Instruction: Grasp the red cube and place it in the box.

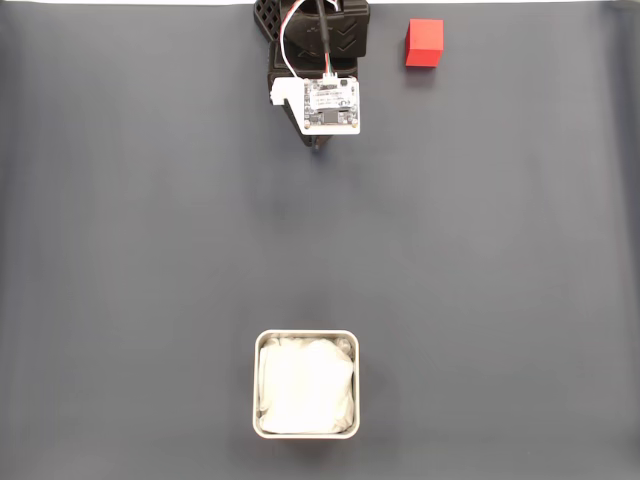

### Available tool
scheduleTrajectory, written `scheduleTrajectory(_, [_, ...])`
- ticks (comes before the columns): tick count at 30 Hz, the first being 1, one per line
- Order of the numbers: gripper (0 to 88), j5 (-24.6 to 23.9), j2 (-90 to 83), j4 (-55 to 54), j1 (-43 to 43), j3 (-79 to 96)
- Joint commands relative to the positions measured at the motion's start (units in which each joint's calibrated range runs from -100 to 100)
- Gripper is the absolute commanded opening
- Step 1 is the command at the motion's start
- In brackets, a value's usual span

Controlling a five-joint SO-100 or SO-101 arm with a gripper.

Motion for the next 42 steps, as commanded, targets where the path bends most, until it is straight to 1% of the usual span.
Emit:
scheduleTrajectory(1, [0.0,0.3,0.0,1.3,0.4,0.5])
scheduleTrajectory(33, [0.0,0.7,0.2,0.6,0.5,0.4])
scheduleTrajectory(38, [0.0,-0.5,3.3,-8.2,0.4,-7.9])
scheduleTrajectory(42, [0.0,-1.4,12.0,-12.9,-0.3,-24.5])
